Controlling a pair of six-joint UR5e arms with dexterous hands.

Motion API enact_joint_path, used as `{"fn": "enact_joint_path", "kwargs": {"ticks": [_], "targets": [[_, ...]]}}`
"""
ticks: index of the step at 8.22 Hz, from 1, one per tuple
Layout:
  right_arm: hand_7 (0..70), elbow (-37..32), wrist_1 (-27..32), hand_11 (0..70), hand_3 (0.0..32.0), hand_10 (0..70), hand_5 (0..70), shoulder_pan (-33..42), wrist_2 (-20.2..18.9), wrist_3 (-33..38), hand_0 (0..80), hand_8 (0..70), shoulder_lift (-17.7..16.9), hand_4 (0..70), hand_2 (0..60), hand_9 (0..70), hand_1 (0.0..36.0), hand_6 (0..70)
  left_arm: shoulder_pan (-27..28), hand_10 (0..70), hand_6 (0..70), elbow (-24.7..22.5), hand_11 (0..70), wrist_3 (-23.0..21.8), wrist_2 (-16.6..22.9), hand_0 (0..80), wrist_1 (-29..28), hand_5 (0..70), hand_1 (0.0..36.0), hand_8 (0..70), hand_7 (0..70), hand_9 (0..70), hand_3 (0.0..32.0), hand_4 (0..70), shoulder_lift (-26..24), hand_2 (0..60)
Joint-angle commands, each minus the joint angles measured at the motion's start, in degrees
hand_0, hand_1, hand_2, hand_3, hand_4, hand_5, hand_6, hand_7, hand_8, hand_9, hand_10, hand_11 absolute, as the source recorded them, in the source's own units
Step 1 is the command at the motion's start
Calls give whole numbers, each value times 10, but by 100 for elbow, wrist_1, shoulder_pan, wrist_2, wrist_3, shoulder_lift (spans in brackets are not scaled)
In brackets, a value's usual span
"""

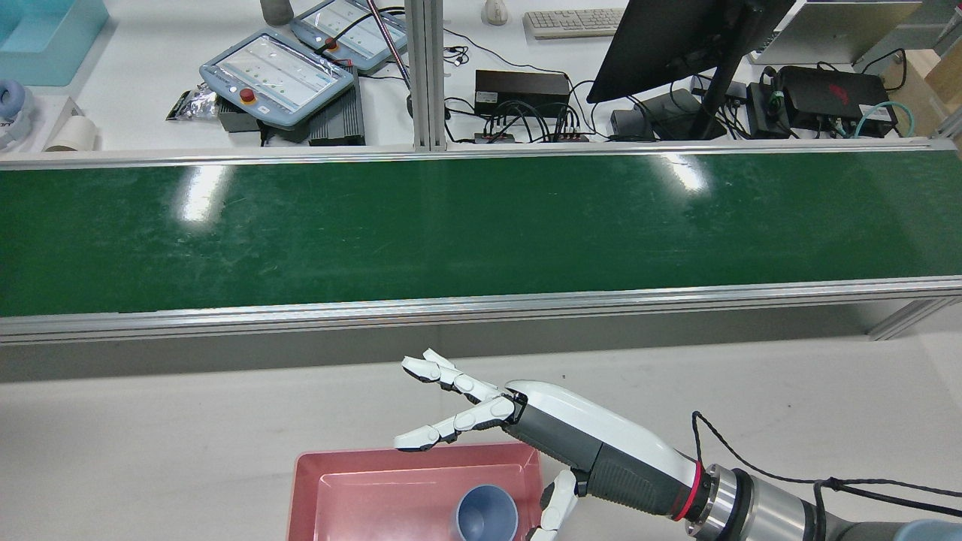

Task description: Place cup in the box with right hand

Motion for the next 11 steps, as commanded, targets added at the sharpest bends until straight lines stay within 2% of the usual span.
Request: {"fn": "enact_joint_path", "kwargs": {"ticks": [1,2,3,4,5,6,7,8,9,11], "targets": [[109,40,0,40,0,19,28,312,-41,111,451,0,-36,156,107,7,89,35,0,0,0,8,0,0,0,0,0,0,0,0,0,0,0,0,0,0],[143,23,-17,55,0,28,35,1299,-259,608,469,0,-315,173,97,14,103,44,0,0,0,8,0,0,0,0,0,0,0,0,0,0,0,0,0,0],[185,-99,-26,67,0,35,41,2518,-566,1170,463,0,-648,141,251,23,157,53,0,0,0,8,0,0,0,0,-9,0,0,0,0,0,0,0,0,0],[176,-353,-35,69,0,35,46,3896,-969,1393,482,0,-791,158,266,21,181,54,0,0,0,8,0,0,0,0,-9,0,0,0,0,0,0,0,0,0],[143,-903,-35,69,0,34,50,4972,-1426,1508,505,0,-810,201,168,14,169,48,0,0,0,8,0,0,0,0,-9,0,0,0,0,0,0,0,0,0],[108,-1692,8,65,0,31,52,5722,-1717,1710,506,0,-810,173,198,7,184,43,0,0,0,8,0,0,0,0,0,0,0,0,0,0,0,0,0,0],[71,-2396,61,64,0,30,54,6182,-1807,1912,503,0,-810,136,190,0,181,36,0,0,0,0,0,0,0,0,0,0,0,0,0,0,0,0,0,0],[61,-2768,149,64,0,29,56,6430,-1808,1923,506,0,-819,119,185,0,185,35,0,0,0,-9,0,0,0,0,0,0,0,0,0,0,0,0,0,0],[54,-3033,184,62,0,28,56,6485,-1799,1940,500,0,-810,89,215,0,193,34,0,0,0,-9,0,0,0,0,0,0,0,0,0,0,0,0,0,0],[52,-3080,185,56,0,26,49,6468,-1799,1975,490,0,-784,105,73,14,130,32,0,0,0,-9,0,0,0,0,0,0,0,0,0,0,0,0,0,0]]}}
